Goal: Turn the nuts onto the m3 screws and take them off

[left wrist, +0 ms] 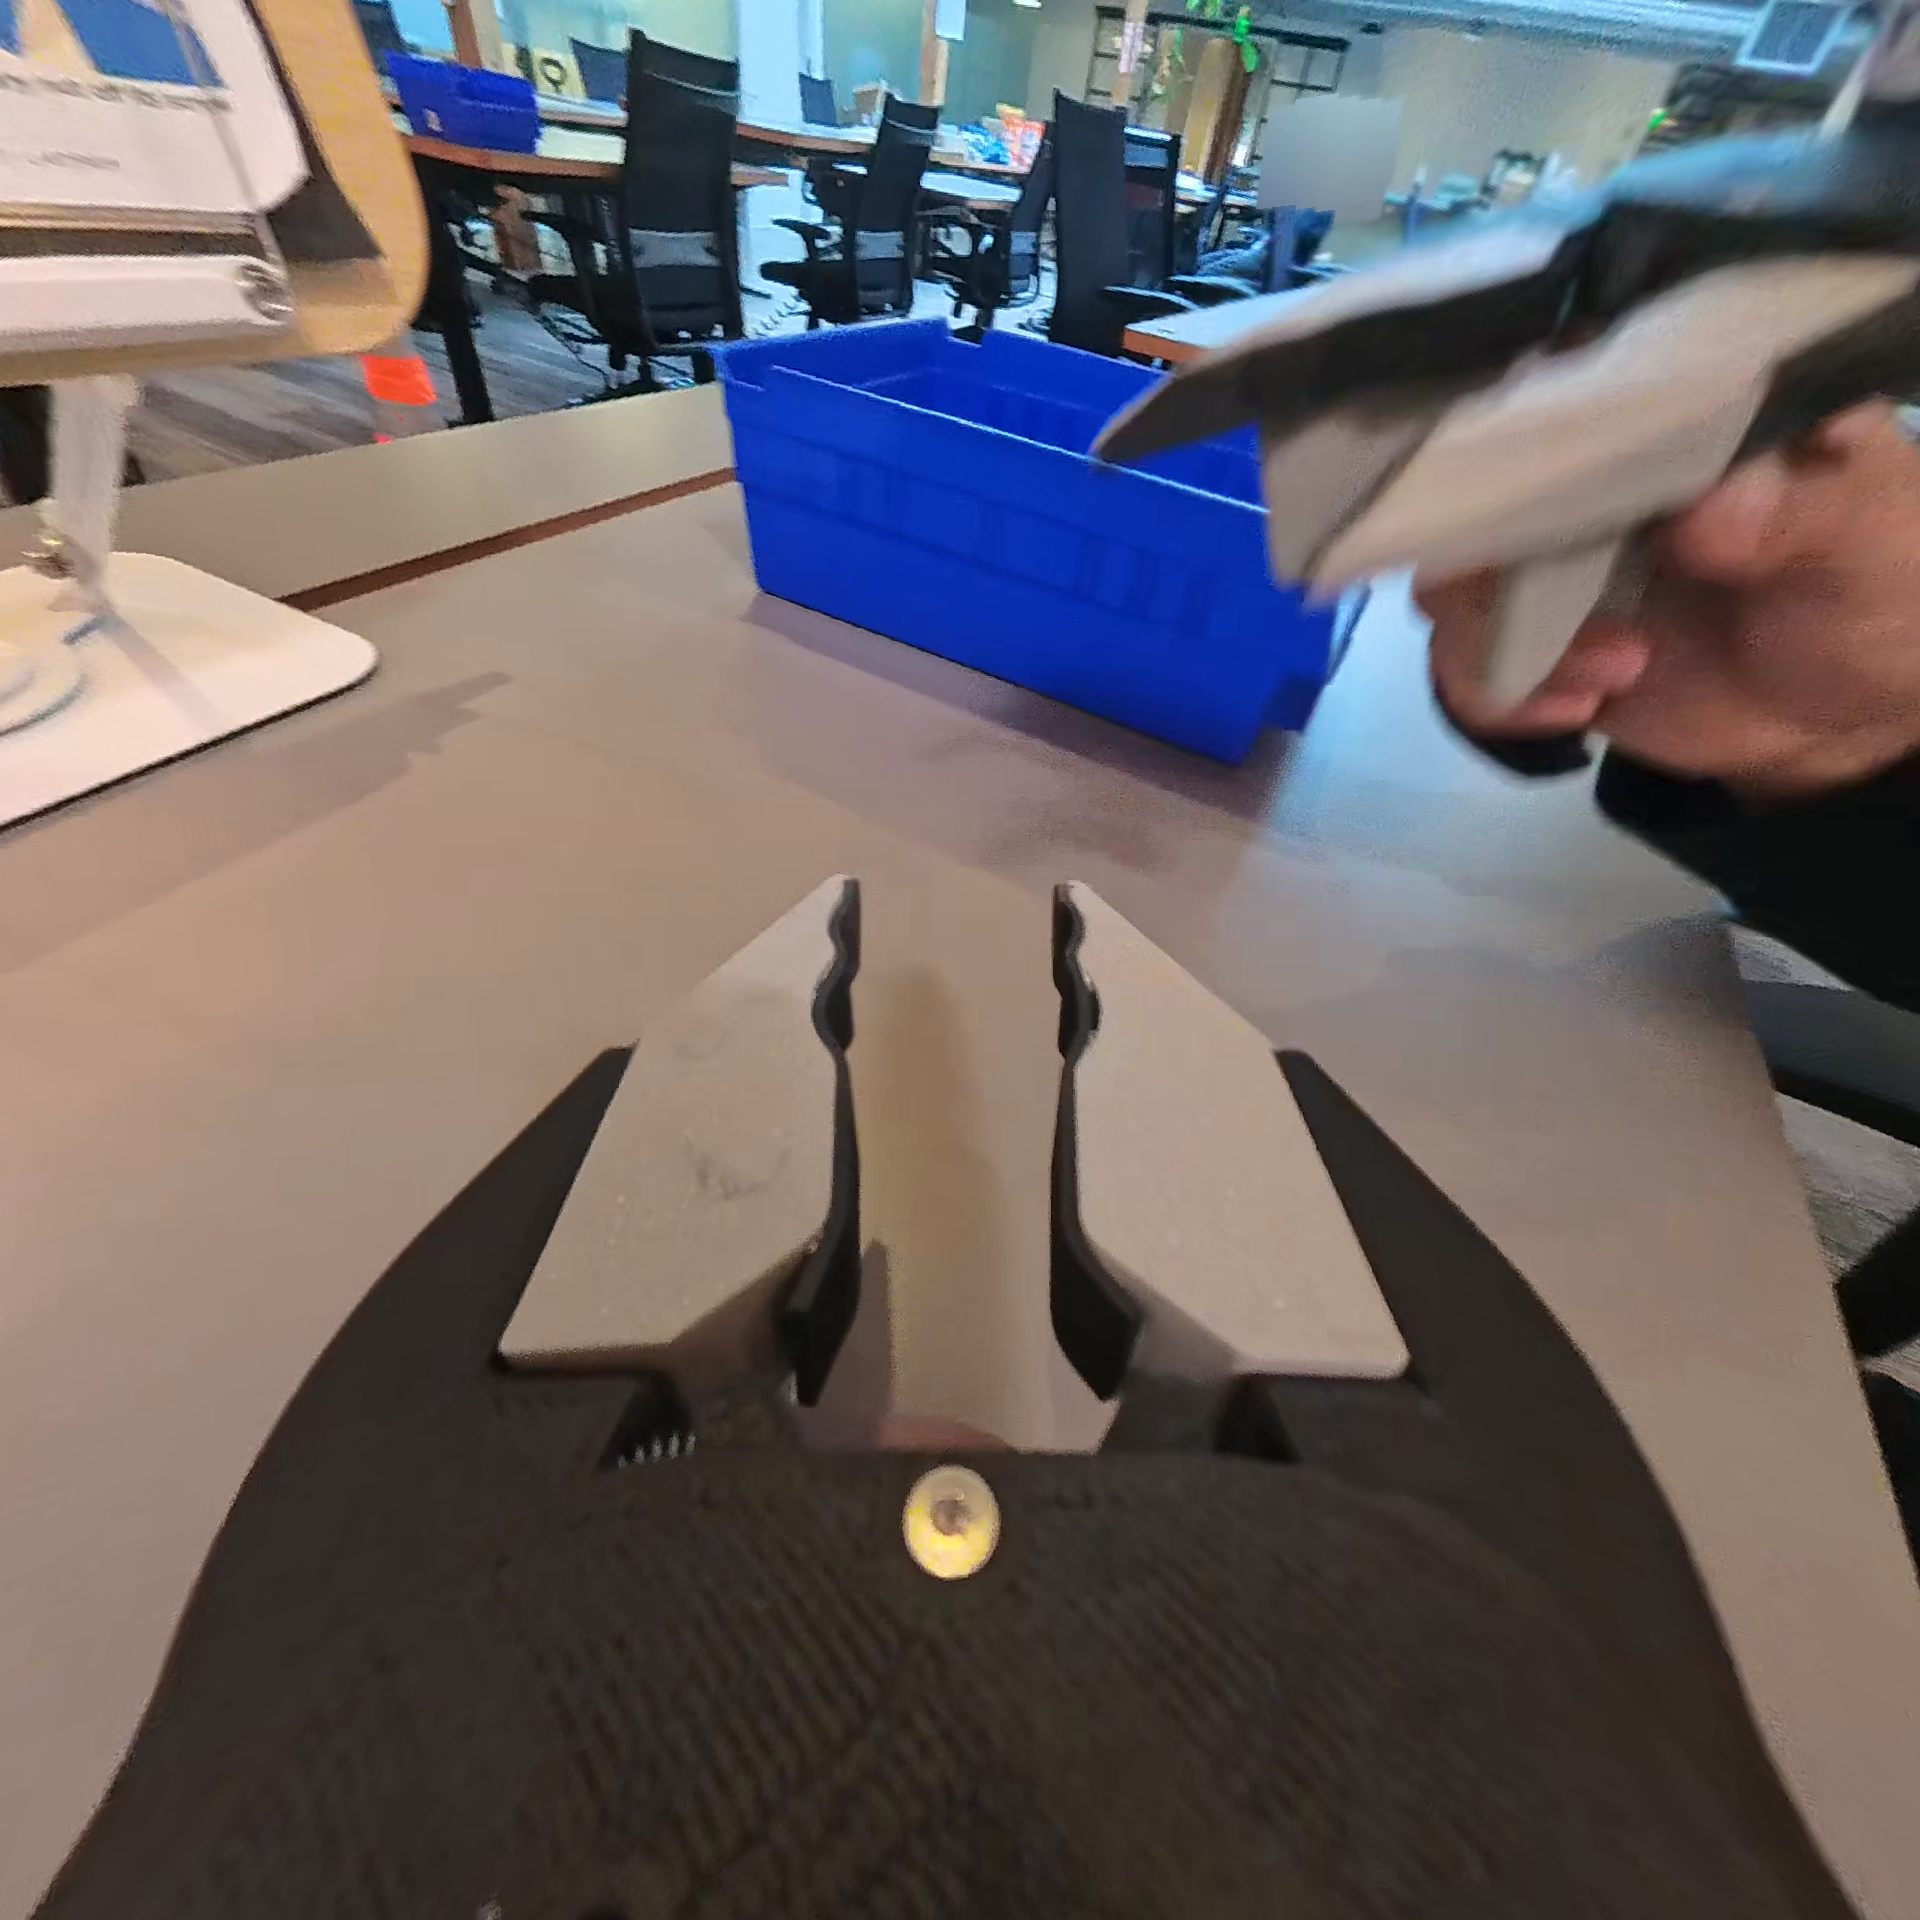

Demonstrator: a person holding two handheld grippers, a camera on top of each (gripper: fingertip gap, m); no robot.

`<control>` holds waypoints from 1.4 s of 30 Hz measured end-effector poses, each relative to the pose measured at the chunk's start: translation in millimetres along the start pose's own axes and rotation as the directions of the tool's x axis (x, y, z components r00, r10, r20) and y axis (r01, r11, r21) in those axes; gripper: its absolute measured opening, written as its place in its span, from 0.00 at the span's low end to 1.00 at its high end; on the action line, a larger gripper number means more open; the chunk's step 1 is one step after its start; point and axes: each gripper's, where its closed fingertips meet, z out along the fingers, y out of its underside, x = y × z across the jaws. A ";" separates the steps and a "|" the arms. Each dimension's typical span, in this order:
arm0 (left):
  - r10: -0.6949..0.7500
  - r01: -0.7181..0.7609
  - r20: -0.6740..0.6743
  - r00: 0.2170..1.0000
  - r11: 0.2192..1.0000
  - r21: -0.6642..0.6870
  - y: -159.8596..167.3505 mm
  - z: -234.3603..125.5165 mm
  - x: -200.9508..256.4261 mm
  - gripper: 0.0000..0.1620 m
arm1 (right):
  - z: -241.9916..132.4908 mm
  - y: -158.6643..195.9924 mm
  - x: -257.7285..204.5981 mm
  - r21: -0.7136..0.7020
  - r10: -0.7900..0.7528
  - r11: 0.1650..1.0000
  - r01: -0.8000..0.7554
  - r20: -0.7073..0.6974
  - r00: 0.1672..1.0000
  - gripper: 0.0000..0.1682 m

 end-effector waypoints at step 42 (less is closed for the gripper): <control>-0.001 0.008 0.254 0.967 1.000 -0.027 6.3 -22.3 -68.9 0.23 | 97.7 76.1 47.8 -0.227 0.004 0.974 -0.012 -0.039 0.999 0.42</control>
